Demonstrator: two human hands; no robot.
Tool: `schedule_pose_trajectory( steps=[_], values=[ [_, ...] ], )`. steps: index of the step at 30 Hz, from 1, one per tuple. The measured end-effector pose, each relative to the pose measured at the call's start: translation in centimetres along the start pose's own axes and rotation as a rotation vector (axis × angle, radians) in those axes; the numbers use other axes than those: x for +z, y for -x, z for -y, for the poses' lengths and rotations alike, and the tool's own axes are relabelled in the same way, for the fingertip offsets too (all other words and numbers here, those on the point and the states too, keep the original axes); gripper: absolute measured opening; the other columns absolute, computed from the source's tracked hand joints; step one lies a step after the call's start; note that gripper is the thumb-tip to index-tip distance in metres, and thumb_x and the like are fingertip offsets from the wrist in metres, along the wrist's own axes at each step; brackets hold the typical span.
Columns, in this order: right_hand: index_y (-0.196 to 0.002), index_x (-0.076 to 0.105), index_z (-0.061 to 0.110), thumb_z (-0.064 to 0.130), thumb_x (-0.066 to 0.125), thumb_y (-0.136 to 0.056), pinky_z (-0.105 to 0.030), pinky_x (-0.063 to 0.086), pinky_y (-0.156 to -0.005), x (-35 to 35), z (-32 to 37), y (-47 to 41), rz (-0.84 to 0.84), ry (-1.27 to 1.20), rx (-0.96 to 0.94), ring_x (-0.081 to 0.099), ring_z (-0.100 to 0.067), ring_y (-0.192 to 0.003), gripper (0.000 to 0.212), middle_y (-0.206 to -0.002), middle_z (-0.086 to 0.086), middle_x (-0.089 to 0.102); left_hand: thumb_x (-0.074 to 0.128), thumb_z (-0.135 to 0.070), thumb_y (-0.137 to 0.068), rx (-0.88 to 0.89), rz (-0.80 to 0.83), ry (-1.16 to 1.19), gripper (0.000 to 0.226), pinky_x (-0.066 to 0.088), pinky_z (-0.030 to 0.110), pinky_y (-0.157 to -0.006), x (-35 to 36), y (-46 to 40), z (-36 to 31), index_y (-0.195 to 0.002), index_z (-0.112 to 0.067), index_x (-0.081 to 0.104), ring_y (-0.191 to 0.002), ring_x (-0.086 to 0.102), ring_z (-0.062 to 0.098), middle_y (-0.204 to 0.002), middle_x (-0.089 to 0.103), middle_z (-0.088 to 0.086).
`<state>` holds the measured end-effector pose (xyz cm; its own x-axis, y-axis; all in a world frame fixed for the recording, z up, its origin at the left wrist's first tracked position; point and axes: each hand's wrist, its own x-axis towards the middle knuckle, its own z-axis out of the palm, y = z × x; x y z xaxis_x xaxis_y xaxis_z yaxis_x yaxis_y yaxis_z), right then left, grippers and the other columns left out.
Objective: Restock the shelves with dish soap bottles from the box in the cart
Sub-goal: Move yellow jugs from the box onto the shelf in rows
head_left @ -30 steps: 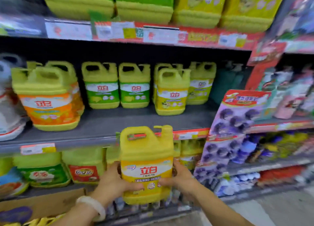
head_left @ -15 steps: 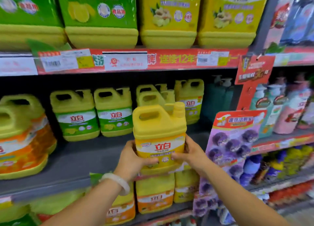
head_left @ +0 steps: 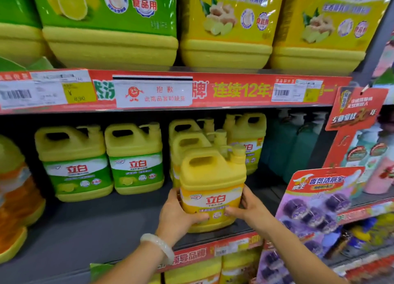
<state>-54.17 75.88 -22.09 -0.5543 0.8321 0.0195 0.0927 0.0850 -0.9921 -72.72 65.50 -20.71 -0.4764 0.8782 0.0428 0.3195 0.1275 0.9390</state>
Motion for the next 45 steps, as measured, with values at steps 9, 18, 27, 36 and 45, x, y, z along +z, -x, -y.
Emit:
schedule_pose_trajectory(
  steps=[9, 18, 27, 36, 45],
  values=[
    [-0.135, 0.03, 0.022, -0.002, 0.079, -0.068, -0.023, 0.055, -0.079, 1.6, 1.0, -0.3, -0.023, 0.056, 0.053, 0.062, -0.009, -0.104, 0.086, -0.116, 0.001, 0.061, 0.093, -0.024, -0.05, -0.04, 0.0, -0.014, 0.09, 0.05, 0.034, -0.089, -0.3, 0.3, 0.2, -0.122, -0.021, 0.039, -0.102, 0.059, 0.017, -0.109, 0.061, -0.004],
    [-0.135, 0.036, 0.015, 0.014, 0.085, -0.064, -0.034, 0.05, -0.096, 2.5, 1.2, 1.3, -0.104, 0.244, 0.17, 0.058, -0.016, -0.11, 0.087, -0.122, -0.001, 0.058, 0.089, -0.024, -0.058, -0.094, 0.027, -0.05, 0.099, 0.044, 0.032, -0.098, -0.4, 1.2, 0.7, -0.138, -0.015, 0.031, -0.12, 0.053, 0.019, -0.132, 0.053, 0.001],
    [-0.126, 0.047, 0.008, 0.015, 0.077, -0.076, -0.024, 0.042, -0.09, 5.0, 2.1, 6.8, -0.084, 0.495, 0.169, 0.05, -0.022, -0.122, 0.059, -0.123, -0.004, 0.052, 0.075, -0.024, -0.077, -0.132, -0.026, -0.272, 0.081, 0.036, 0.028, -0.102, -2.6, 6.6, 1.3, -0.143, -0.008, 0.031, -0.133, 0.041, 0.023, -0.145, 0.04, 0.009],
    [-0.135, 0.042, 0.01, 0.029, 0.071, -0.082, -0.025, 0.038, -0.096, 13.1, 1.9, 15.0, 0.263, 0.852, -0.008, 0.047, -0.023, -0.125, 0.064, -0.137, -0.009, 0.048, 0.076, -0.035, -0.073, -0.073, 0.047, -0.517, 0.058, 0.045, 0.033, -0.096, -3.6, 17.6, 3.2, -0.123, -0.017, 0.054, -0.117, 0.055, 0.023, -0.122, 0.061, 0.005],
    [-0.132, 0.046, 0.016, 0.023, 0.064, -0.085, -0.021, 0.039, -0.086, 24.7, -1.6, 22.4, 0.65, 0.95, -0.136, 0.049, -0.021, -0.123, 0.05, -0.135, -0.003, 0.05, 0.063, -0.033, -0.084, -0.277, 0.056, -0.753, 0.052, 0.042, 0.037, -0.099, -10.9, 29.6, 10.3, -0.128, -0.011, 0.049, -0.122, 0.047, 0.031, -0.128, 0.053, 0.012]
  ],
)
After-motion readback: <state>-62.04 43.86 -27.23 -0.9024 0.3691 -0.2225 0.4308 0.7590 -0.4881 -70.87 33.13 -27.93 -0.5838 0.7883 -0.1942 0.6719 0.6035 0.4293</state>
